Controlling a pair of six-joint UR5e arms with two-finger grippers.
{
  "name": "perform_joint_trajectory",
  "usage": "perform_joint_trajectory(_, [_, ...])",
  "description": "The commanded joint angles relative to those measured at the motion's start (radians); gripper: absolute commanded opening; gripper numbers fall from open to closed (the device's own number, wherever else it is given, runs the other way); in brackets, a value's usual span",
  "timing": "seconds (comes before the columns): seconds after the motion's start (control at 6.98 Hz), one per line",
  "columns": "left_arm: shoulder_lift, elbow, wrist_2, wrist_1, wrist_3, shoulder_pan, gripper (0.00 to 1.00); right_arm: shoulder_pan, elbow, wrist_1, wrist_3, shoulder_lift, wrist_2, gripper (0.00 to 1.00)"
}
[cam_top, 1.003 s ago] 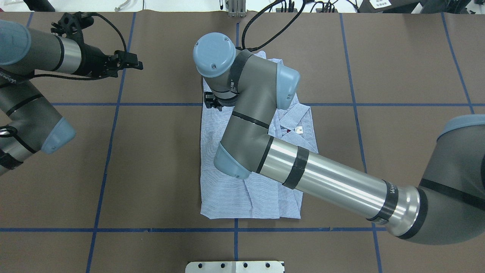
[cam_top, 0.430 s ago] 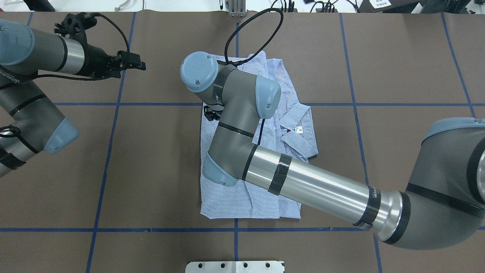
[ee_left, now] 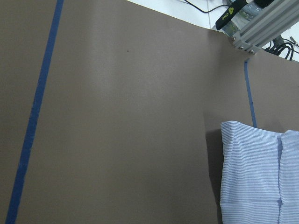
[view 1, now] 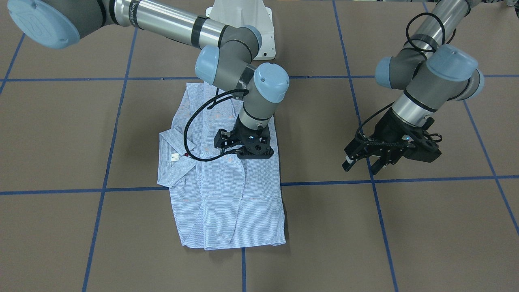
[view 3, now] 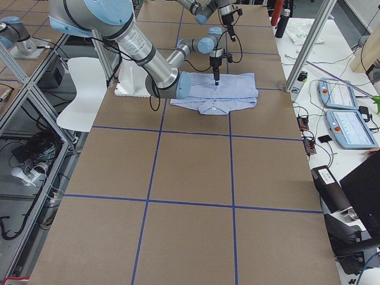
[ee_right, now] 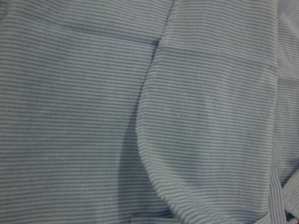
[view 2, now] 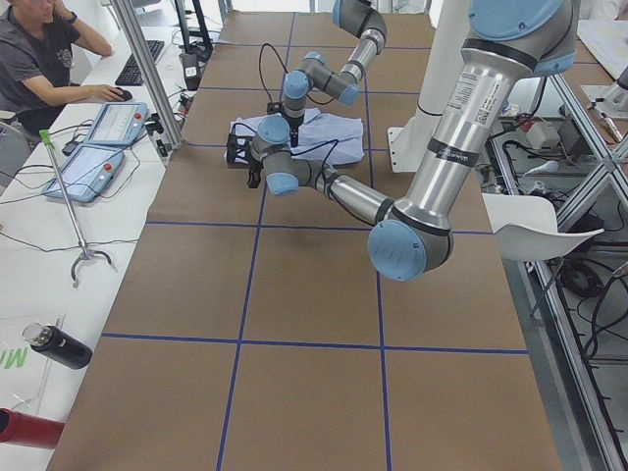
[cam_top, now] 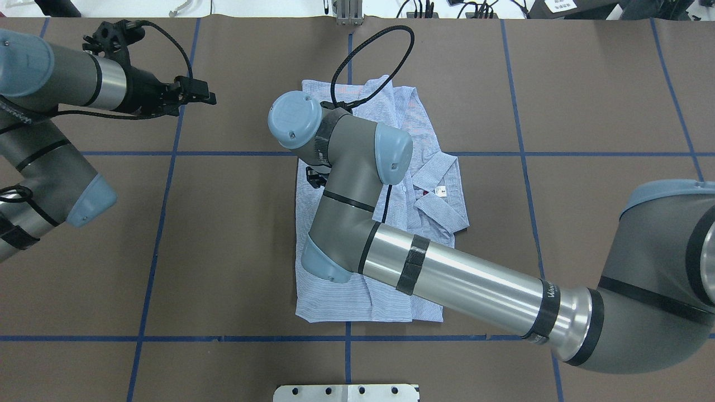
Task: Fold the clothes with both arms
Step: 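Press the shirt's far edge down with the right gripper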
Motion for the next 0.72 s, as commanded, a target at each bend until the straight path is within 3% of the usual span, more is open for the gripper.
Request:
perform_joint_trajectory(0.0, [-0.001,0.002,-0.001,0.000,0.000,0.000,1.00,-0.004,-0.002,0.000,-0.015,-0.016,-0.001,1.00])
perform_joint_trajectory(0.43, [-0.003,0.002,-0.001,0.000,0.000,0.005,1.00,-0.004,-0.002,-0.002,-0.022,-0.029,0.002,0.99])
perform_joint_trajectory(0.57, [-0.003,0.000,-0.001,0.000,0.000,0.005,1.00,-0.005,-0.001,-0.003,-0.022,-0.026,0.005,0.91])
